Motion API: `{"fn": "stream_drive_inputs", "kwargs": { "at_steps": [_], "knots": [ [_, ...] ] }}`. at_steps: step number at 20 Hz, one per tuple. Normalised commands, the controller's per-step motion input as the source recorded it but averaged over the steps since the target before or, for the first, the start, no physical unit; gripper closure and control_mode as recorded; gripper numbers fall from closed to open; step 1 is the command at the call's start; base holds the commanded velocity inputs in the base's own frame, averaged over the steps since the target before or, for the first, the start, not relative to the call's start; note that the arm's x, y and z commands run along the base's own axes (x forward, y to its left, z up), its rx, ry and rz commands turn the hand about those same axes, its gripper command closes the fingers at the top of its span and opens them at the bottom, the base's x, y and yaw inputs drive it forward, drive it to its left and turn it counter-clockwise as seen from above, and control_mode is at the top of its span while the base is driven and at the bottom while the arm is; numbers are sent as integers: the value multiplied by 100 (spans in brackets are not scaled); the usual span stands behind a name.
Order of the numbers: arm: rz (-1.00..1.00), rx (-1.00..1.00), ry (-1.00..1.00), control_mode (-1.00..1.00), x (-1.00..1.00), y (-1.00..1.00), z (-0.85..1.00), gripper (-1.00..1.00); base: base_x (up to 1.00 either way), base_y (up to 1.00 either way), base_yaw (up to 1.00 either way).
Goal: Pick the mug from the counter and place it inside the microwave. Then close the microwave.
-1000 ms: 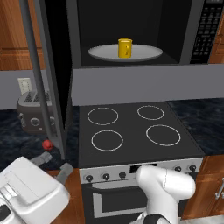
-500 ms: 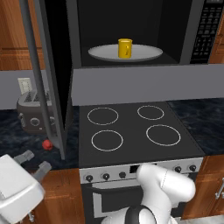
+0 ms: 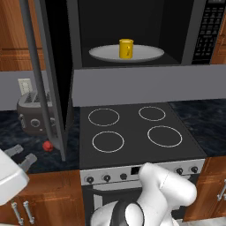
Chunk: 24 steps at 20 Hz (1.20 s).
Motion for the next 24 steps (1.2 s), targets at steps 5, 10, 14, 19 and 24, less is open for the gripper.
{"fn": "stream_drive_inputs", "kwargs": {
  "at_steps": [5, 10, 14, 19, 24],
  "knots": [
    [0, 0, 0, -100, 46, 1, -12, -100, 0, 0, 0],
    [0, 0, 0, -100, 9, -25, 4, -100, 0, 0, 0],
    [0, 0, 1, -100, 8, -54, 11, -100, 0, 0, 0],
    [0, 0, 3, -100, 36, -73, 6, -100, 0, 0, 0],
    [0, -3, 12, -100, 28, -73, 25, -100, 0, 0, 0]
  ]
}}
